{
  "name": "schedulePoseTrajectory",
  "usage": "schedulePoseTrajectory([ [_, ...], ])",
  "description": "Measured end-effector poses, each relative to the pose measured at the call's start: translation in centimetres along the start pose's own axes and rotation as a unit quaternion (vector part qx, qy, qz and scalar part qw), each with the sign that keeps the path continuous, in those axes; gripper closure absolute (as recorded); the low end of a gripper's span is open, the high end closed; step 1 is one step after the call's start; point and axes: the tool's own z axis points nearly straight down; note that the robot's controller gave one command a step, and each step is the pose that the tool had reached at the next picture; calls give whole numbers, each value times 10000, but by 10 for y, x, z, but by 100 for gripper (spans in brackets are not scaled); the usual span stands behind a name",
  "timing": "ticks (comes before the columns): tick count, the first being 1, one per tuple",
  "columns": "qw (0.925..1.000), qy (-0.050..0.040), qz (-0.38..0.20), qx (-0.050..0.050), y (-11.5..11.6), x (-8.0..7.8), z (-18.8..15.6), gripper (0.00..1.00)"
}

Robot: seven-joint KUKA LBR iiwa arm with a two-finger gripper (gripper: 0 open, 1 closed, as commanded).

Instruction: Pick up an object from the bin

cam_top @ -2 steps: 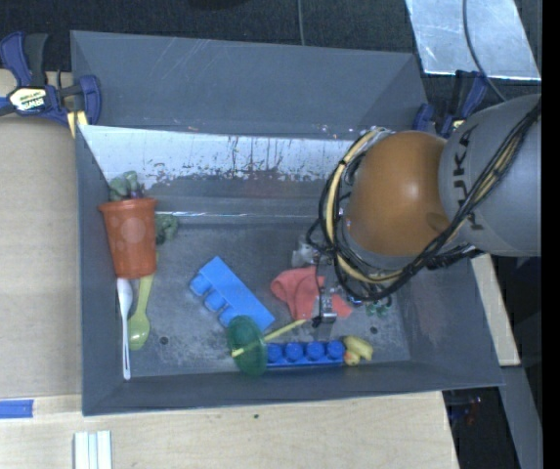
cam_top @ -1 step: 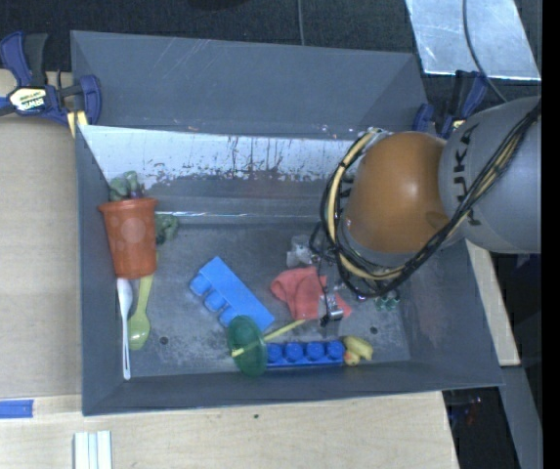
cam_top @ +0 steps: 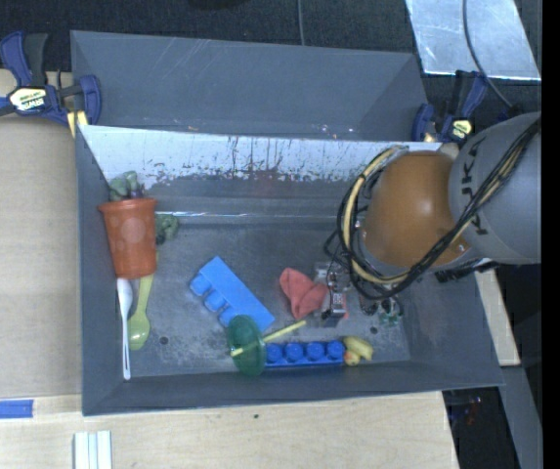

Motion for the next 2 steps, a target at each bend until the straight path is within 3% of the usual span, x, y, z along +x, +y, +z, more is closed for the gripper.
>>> schedulePoseTrajectory([
  [1, 10000, 0, 2, 0, 0, 0, 0, 100],
  [2, 9994, 20, -346, 1, 8, -9, -65, 100],
])
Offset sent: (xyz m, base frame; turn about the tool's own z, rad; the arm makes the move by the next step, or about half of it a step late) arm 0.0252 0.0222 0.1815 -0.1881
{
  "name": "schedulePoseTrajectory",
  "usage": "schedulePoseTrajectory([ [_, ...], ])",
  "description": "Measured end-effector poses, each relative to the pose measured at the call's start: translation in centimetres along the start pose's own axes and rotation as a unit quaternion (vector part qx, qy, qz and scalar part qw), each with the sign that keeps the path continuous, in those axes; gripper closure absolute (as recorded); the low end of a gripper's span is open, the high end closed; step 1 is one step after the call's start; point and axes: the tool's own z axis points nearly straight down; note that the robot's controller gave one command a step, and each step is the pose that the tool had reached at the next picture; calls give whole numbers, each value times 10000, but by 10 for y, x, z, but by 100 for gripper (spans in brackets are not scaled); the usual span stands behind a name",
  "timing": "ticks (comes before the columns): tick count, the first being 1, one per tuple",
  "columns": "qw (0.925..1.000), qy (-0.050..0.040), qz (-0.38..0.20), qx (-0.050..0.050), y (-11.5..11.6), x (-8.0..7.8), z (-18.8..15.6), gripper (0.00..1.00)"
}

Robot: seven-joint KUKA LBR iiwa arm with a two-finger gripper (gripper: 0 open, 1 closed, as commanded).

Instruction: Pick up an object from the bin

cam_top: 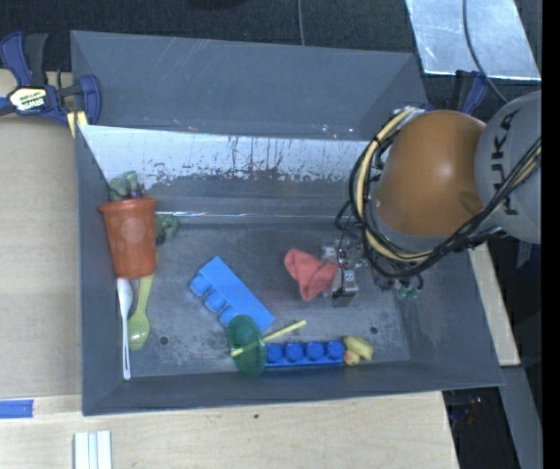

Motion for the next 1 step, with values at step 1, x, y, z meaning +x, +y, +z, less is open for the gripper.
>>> schedulePoseTrajectory([
  [1, 10000, 12, -97, -1, 3, -5, -61, 100],
])
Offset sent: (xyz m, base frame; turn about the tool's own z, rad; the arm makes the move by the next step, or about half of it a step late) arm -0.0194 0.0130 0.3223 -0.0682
